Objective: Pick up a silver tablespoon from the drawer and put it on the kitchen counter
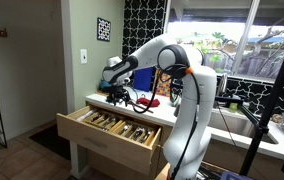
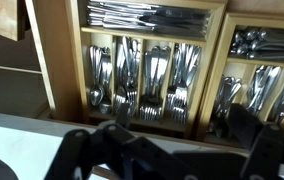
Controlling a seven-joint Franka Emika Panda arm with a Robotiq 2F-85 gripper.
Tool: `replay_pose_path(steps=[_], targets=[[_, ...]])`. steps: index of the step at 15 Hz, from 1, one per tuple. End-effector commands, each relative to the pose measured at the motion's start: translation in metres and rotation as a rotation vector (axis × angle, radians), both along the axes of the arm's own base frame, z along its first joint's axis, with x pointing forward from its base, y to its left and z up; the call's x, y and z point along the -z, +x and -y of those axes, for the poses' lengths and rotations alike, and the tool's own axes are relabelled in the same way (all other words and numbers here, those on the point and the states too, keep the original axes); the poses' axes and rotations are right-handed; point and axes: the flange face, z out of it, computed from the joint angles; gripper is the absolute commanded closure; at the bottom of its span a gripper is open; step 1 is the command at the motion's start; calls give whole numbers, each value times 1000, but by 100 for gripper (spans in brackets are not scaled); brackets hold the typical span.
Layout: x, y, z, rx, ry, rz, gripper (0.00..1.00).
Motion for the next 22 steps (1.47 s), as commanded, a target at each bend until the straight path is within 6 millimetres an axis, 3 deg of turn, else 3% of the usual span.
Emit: replay_pose_path(steps=[1, 5, 6, 8, 13, 22], targets=[[56, 38, 13, 158, -118, -37, 0], [100, 66, 39, 236, -197, -73, 0], [86, 49, 29, 199, -147, -59, 0], [96, 54, 34, 205, -153, -71, 0], [91, 56, 31, 191, -148, -70, 0], [152, 121, 54, 5, -79, 52, 0]])
